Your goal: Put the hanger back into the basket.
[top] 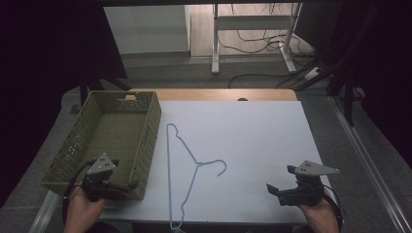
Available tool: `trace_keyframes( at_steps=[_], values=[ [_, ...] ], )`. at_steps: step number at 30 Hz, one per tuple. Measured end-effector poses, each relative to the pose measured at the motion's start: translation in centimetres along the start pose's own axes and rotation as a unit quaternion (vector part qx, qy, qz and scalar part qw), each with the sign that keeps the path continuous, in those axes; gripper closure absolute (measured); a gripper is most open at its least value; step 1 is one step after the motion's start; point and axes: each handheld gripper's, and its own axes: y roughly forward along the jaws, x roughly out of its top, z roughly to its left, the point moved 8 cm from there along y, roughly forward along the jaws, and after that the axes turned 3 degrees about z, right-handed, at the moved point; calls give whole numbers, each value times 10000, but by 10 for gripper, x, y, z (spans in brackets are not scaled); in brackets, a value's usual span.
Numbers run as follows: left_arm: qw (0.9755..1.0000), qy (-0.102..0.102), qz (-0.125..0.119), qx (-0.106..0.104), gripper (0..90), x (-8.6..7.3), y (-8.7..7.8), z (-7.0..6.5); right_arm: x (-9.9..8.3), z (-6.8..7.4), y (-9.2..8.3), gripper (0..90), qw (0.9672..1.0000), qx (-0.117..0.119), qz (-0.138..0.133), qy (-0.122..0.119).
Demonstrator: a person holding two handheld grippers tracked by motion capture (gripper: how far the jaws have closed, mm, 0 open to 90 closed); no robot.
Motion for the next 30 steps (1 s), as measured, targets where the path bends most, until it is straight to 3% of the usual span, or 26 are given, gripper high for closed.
trace_keyframes(
  at_steps=[14,20,24,30],
  values=[
    [9998,-128,-151,-80,0,1,0,2,-3,0,4,0,9998,-109,154,-73],
    [9992,-311,-229,-139,0,2,-2,3,-5,0,6,0,9996,-129,232,-24],
    [9992,-266,-290,-46,0,4,-3,3,-4,0,6,0,9995,-163,253,-10],
    [9988,-307,-367,-99,0,10,-4,-1,-3,2,8,0,9993,-163,319,50]
  ],
)
